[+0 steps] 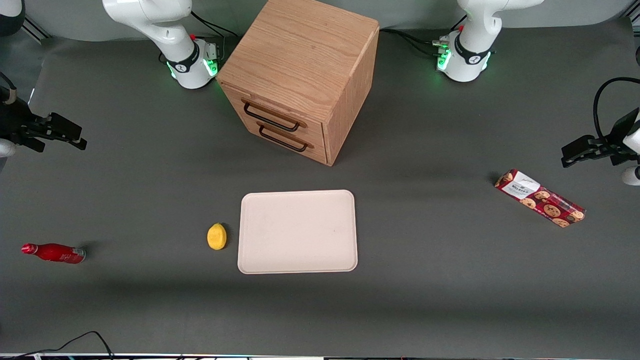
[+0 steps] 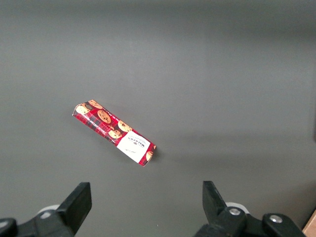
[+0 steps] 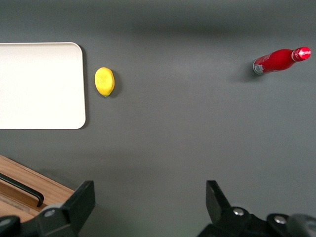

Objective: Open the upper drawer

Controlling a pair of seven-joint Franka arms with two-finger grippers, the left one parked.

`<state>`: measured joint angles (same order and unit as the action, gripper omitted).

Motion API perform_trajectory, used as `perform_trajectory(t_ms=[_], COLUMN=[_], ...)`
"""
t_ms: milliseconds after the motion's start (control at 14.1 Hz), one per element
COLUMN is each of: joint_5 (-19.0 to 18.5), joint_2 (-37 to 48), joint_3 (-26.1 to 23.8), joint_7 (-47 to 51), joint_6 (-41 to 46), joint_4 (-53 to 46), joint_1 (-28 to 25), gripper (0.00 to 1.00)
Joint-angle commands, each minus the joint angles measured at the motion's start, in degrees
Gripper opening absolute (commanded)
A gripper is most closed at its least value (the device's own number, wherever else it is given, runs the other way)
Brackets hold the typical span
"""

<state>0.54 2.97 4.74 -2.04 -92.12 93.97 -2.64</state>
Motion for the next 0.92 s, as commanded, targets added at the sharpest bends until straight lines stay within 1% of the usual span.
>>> perform_trajectory(t_ms=[0,852], joint_5=[0.25,0.16], joint_2=[0.02,-0.07], joint_3=[-0.44,-0.44], joint_7=[0.28,-0.86], joint_6=[0.27,0.27], joint_4=[-0.63,-0.63], joint_1=[0.71,0.71], gripper=[1.0,1.0])
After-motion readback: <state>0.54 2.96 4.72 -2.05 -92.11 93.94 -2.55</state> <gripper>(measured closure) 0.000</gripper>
